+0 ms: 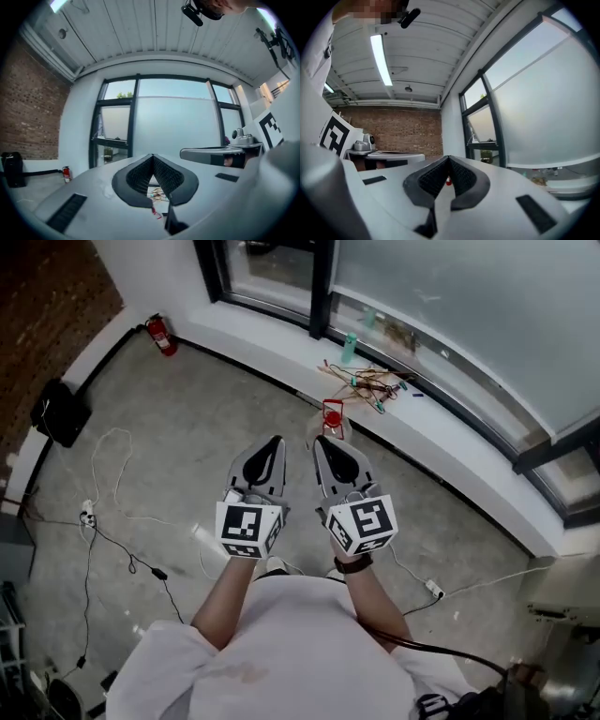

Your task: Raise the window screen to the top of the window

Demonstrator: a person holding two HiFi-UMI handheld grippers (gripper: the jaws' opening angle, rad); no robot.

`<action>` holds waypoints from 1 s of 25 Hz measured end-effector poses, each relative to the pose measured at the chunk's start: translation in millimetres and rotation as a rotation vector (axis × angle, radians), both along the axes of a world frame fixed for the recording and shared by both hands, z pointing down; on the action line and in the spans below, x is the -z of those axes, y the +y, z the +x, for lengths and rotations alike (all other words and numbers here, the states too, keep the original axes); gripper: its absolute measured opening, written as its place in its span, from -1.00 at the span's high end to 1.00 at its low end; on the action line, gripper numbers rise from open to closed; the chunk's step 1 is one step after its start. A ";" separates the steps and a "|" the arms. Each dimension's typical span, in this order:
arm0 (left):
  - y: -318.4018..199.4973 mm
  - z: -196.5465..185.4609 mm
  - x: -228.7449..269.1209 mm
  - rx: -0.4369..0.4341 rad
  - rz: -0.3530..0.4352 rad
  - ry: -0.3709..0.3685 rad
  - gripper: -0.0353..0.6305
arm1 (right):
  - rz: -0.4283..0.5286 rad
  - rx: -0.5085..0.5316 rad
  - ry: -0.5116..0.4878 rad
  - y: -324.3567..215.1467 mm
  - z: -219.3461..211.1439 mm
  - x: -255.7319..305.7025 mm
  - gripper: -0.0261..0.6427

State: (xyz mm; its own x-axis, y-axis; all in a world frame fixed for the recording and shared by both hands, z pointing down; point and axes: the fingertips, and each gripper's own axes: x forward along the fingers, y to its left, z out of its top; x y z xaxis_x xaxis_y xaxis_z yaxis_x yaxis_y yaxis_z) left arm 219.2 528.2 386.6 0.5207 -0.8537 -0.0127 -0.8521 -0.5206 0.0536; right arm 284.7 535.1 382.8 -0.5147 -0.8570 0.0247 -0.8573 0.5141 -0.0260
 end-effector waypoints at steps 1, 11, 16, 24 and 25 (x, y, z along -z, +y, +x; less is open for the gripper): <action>-6.2 -27.5 -1.2 0.048 -0.003 0.004 0.89 | 0.002 0.047 0.003 -8.6 -27.3 -0.5 0.92; -3.6 -280.5 -31.1 0.450 -0.044 0.056 0.89 | -0.030 0.504 0.021 -29.0 -300.6 -25.6 0.92; -7.7 -346.0 -36.2 0.563 -0.050 0.081 0.89 | -0.039 0.634 0.046 -36.8 -373.0 -31.1 0.92; -70.0 -431.9 -54.6 0.668 -0.064 0.103 0.89 | -0.077 0.718 0.014 -118.5 -461.7 -54.4 0.92; -85.9 -442.1 -53.2 0.679 -0.060 0.087 0.89 | -0.074 0.726 0.001 -135.8 -472.3 -53.1 0.92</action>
